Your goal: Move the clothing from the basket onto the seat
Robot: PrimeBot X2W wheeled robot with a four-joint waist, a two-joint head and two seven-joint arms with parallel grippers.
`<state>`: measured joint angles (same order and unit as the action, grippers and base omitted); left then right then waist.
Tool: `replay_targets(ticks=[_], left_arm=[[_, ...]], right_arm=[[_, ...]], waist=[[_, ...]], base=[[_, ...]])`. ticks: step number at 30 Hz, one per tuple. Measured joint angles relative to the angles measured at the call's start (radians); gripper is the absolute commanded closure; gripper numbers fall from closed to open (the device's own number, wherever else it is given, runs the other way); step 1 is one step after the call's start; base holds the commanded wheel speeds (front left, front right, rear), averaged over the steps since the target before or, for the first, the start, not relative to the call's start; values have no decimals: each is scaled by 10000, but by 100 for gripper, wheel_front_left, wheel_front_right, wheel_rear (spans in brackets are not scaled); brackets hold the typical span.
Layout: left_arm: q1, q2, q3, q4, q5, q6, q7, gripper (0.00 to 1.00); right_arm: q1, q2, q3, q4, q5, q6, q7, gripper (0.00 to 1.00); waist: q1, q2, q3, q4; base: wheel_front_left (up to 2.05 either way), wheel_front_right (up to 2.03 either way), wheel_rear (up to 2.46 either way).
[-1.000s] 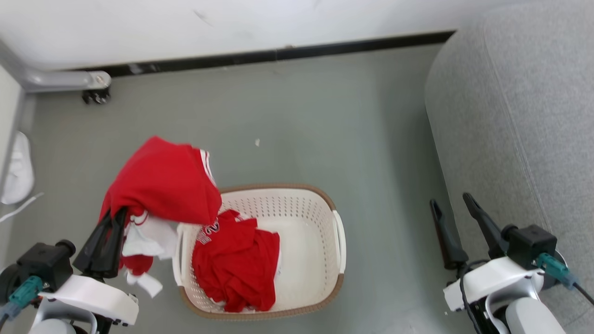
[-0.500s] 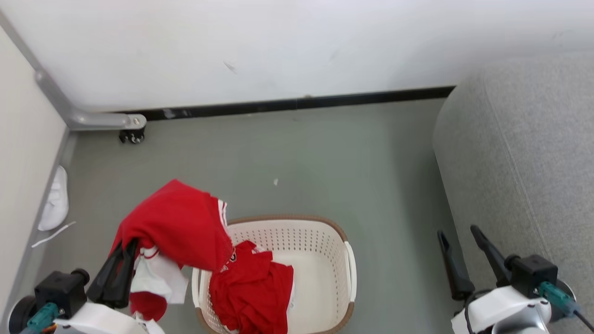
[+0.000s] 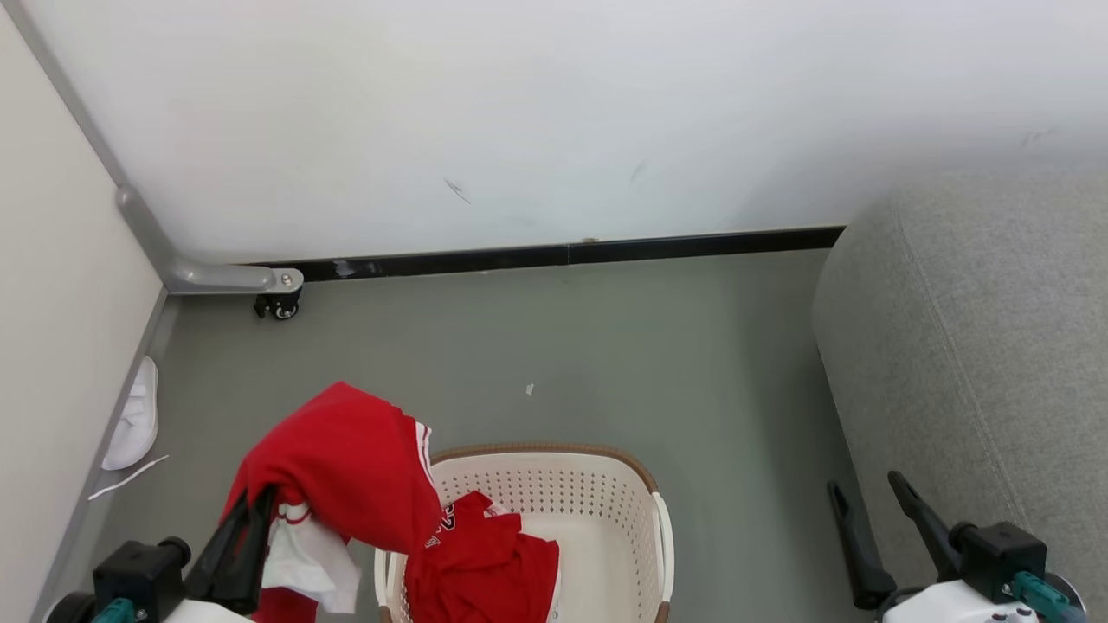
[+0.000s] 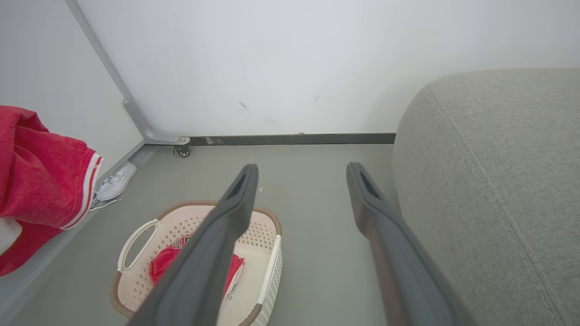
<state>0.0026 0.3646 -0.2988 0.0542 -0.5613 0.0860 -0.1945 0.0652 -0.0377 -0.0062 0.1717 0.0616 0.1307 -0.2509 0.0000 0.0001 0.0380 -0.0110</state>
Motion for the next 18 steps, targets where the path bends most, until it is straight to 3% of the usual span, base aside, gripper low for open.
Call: replay_targets(ticks=[18], left_arm=[[491, -88, -104, -364, 21, 322, 192, 100]], right_arm=[[546, 13, -58, -109, -17, 0, 0, 0]], waist=[[0, 0, -494, 83]], base=[[0, 0, 0]])
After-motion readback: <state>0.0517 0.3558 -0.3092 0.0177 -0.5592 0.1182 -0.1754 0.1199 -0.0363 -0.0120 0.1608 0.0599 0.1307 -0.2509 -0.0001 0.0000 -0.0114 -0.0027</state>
